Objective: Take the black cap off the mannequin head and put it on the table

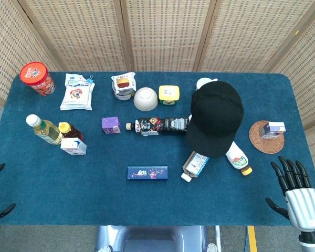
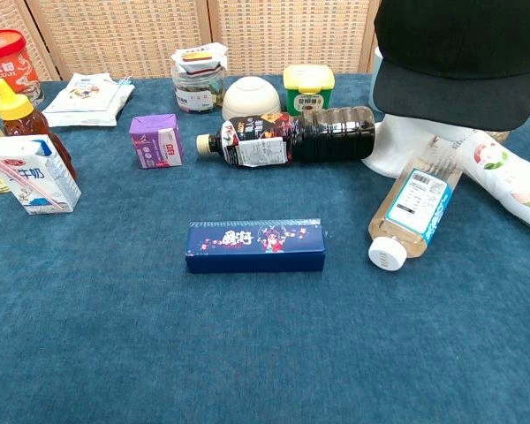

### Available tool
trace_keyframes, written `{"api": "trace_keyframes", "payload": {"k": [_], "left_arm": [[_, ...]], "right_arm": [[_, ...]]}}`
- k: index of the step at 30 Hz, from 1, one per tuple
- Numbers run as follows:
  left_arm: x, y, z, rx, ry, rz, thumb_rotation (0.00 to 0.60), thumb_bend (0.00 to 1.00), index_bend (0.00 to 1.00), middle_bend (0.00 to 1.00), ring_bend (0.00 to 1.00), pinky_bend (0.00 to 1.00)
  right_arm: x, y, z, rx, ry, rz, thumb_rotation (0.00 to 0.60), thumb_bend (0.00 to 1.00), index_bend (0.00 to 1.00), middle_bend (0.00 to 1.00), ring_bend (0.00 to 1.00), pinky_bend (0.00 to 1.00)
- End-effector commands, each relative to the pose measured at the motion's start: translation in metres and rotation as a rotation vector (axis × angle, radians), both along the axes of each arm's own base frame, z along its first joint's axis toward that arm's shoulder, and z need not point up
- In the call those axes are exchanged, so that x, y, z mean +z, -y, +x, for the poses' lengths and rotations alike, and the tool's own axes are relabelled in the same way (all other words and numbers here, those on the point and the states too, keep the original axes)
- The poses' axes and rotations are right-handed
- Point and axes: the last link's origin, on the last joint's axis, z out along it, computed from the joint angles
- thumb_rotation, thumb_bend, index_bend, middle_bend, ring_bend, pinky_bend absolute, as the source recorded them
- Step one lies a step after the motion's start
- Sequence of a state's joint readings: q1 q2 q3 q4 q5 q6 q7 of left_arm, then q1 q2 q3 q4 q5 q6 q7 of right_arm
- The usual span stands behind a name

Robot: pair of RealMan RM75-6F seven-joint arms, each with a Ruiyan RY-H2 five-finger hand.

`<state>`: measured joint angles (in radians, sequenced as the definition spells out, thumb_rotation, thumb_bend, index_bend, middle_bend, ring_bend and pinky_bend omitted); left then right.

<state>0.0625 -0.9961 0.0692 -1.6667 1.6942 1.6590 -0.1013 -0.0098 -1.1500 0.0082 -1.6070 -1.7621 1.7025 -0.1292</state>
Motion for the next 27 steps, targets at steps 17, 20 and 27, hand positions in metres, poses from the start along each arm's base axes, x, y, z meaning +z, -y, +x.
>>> {"api": "trace_keyframes", "payload": {"k": [17, 20, 27], "left_arm": [[0.01, 0.005, 0.002, -0.046, 0.053, -0.046, 0.6, 0.04, 0.0, 0.0, 0.0, 0.0], [0.012, 0.005, 0.001, -0.044, 0.07, -0.049, 0.6, 0.04, 0.0, 0.0, 0.0, 0.0], [0.014, 0.005, 0.0, -0.048, 0.075, -0.064, 0.6, 0.03, 0.0, 0.0, 0.0, 0.0]], "right_arm": [[-0.038, 0.013, 0.013, 0.105, 0.02, 0.065, 0.6, 0.0, 0.03, 0.03, 0.0, 0.0], [-0.052, 0.024, 0.023, 0.141, 0.029, 0.06, 0.6, 0.0, 0.05, 0.05, 0.0, 0.0], [-0.079, 0.047, 0.04, 0.186, -0.005, 0.032, 0.6, 0.0, 0.07, 0.08, 0.0, 0.0]]}}
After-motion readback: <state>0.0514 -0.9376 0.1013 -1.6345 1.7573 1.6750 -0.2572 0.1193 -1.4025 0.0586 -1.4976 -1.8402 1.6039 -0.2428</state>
